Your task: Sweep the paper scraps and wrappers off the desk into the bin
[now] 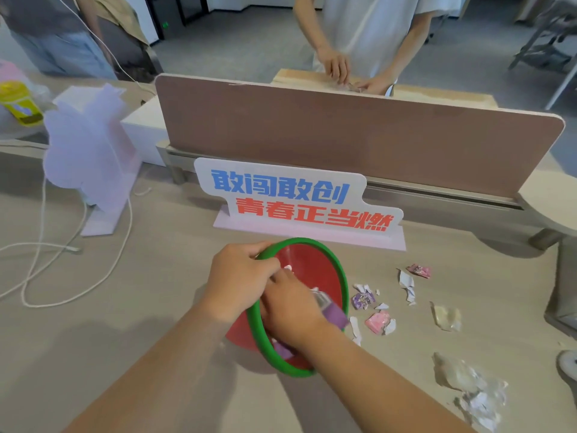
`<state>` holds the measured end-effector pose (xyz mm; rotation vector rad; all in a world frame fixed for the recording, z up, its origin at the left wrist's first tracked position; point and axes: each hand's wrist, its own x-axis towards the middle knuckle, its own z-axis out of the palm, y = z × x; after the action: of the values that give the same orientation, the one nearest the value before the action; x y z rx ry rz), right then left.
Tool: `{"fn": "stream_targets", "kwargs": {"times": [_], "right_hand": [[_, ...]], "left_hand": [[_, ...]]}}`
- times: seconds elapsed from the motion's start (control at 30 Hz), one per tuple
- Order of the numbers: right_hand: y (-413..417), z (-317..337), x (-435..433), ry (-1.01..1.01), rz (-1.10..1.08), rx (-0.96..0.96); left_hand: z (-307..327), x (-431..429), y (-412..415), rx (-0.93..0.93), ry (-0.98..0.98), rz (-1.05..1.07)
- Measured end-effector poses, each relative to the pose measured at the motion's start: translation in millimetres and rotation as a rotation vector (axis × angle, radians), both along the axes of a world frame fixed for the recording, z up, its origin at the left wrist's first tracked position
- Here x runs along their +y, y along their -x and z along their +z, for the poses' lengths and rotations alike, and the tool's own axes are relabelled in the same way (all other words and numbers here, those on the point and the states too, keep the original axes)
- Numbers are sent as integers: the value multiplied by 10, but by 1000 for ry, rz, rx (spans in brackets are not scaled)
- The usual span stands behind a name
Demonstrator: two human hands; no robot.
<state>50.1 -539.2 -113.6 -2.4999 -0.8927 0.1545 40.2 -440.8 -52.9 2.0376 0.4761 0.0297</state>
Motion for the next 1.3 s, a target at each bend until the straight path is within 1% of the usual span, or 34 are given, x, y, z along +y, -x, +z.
{"fn": "stream_targets", "kwargs": {"times": [0.1, 0.13, 0.17, 0.23, 0.33, 0.4, 0.43, 0.47, 0.5, 0.57, 0.63, 0.73, 0.83, 0.93, 0.97, 1.03, 1.13, 1.17, 1.2, 1.23, 1.27, 1.3], "right_hand": [[-72, -76, 273, 202, 66, 75], [-75, -116, 290, 234, 81, 98], [-64, -144, 271, 218, 86, 117], [-23, -126, 165, 96, 72, 155], [-43, -16, -85, -161, 3, 170], [-109, 62, -314, -391, -116, 185], [-160, 86, -463, -495, -209, 162], [-222, 79, -628, -563, -315, 119], [-304, 28, -812, -583, -432, 90], [-487, -156, -1218, -510, -666, 102], [-660, -393, -1648, -386, -852, 171], [-839, -610, -2181, -285, -1015, 262], [-1022, -761, -2445, -139, -986, 303], [-1117, -918, -2403, -20, -826, 364], [-1103, -984, -2347, 61, -777, 352], [-998, -1155, -2224, 271, -728, 267], [-651, -1325, -2010, 377, -600, 191], [-547, -1338, -1997, 373, -533, 202], [-469, -1307, -2008, 329, -464, 212], [-428, -1249, -2052, 218, -448, 214], [-401, -1193, -2130, 101, -484, 199], [-387, -1171, -2231, 42, -569, 155]], "left_hand": [[2, 65, -4, 4, -18, 39], [8, 95, -3, 9, -9, 49], [13, 121, -2, 11, 3, 54], [24, 139, -9, 16, 11, 57], [42, 74, -54, 0, 14, 63], [47, 11, -99, -5, 20, 84], [44, -18, -127, -9, 20, 88], [61, -48, -147, -14, 9, 90], [73, -70, -169, -17, -4, 88], [102, -109, -220, -17, -56, 73], [125, -139, -296, -18, -97, 78], [129, -112, -388, -28, -124, 100], [130, -129, -451, -6, -113, 84], [118, -237, -505, 21, -130, 43], [116, -279, -524, 26, -135, 42], [106, -349, -565, 26, -137, 51], [116, -417, -578, 27, -155, 51], [121, -440, -574, 28, -157, 49], [126, -455, -569, 27, -165, 47], [117, -469, -563, 25, -179, 36], [106, -493, -554, 29, -195, 21], [94, -520, -542, 36, -205, 9]]}}
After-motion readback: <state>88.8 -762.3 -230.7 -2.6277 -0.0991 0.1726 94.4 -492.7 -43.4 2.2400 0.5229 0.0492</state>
